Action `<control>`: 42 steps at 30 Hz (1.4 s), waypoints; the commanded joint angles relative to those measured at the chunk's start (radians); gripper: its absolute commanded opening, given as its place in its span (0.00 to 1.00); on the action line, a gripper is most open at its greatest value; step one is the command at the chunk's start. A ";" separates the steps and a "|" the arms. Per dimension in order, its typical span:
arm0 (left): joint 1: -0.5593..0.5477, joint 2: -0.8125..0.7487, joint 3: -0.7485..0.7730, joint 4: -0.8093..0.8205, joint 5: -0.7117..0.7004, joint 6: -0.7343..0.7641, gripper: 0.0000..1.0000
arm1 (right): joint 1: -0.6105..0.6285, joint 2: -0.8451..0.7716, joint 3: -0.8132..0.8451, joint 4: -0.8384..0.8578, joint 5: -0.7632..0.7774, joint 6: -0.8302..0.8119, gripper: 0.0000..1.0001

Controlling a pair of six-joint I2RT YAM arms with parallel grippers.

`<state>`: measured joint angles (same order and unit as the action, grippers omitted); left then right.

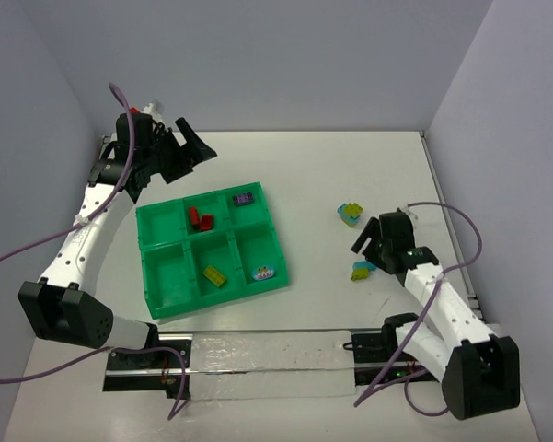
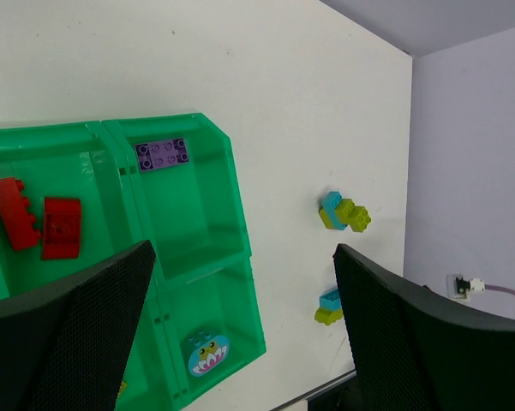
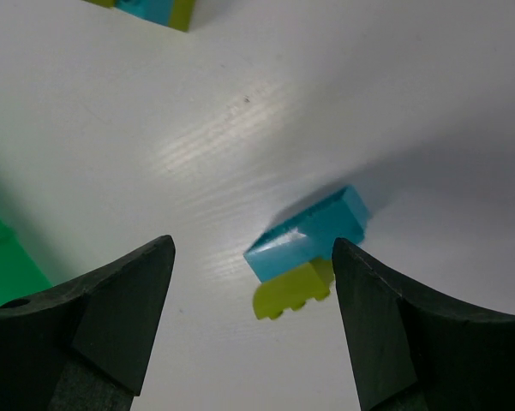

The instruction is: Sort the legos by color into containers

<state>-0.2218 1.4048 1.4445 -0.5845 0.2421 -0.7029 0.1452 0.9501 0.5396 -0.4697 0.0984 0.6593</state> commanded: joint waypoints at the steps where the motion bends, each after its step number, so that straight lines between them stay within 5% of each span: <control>1: -0.008 0.004 0.034 0.035 0.020 0.009 0.93 | -0.004 -0.106 -0.053 -0.027 0.064 0.122 0.81; 15: -0.007 0.002 0.022 0.042 0.022 0.012 0.93 | 0.003 0.074 -0.104 0.159 -0.090 0.109 0.81; 27: -0.016 0.005 0.004 0.043 0.028 0.008 0.93 | 0.152 0.293 0.026 0.276 -0.239 -0.031 0.79; 42: -0.030 0.036 0.006 0.050 0.039 0.003 0.93 | 0.167 0.280 0.048 0.165 -0.127 -0.103 0.83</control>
<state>-0.2405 1.4415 1.4441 -0.5793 0.2624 -0.7025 0.2980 1.2593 0.5571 -0.2723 -0.0858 0.5836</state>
